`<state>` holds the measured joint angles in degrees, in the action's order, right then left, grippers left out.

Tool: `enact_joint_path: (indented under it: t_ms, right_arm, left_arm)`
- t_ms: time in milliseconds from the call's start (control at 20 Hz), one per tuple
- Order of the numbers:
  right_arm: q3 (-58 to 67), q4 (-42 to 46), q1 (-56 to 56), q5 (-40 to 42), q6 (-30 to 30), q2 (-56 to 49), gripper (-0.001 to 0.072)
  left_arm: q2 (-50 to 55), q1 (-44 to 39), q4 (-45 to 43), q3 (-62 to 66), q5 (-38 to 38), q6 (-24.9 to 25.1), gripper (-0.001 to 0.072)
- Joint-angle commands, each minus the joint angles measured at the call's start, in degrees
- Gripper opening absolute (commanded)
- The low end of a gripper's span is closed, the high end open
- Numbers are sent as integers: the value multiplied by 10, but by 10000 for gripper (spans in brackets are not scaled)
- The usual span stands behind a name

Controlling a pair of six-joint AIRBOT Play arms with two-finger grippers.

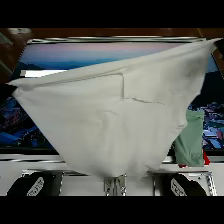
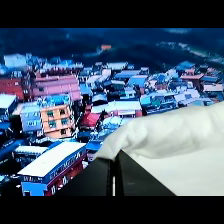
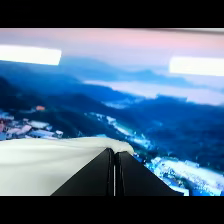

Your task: Fold the shirts.

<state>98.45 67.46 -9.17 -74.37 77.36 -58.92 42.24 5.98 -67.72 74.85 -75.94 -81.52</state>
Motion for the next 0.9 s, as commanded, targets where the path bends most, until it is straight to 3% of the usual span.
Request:
enact_joint_path:
  t_ms: [0, 200, 350, 500, 650, 700, 800, 850]
  right_arm:
    - [-21, 4, 16, 56, 16, -148, 49]
    - [-21, -41, 76, 198, 28, -305, 49]
    - [-21, -44, 106, 284, 77, -378, 49]
    - [-21, -44, 119, 286, 112, -419, 50]
    - [-21, -45, 133, 227, 130, -444, 50]
    - [-21, -57, 133, 210, 129, -445, 94]
    - [-21, -73, 126, 196, 124, -434, 690]
    - [-21, -76, 116, 176, 109, -417, 703]
  left_arm:
    - [58, 1, -8, -134, 125, -5, 39]
    - [183, 1, 10, -146, 280, -4, 39]
    - [261, 1, 78, -146, 369, -4, 39]
    - [326, 0, 165, -147, 392, -4, 40]
    - [368, -4, 181, -147, 350, -4, 49]
    - [374, -4, 181, -147, 327, -4, 158]
    - [371, 11, 177, -139, 269, 4, 612]
    - [370, 31, 165, -122, 211, 17, 647]
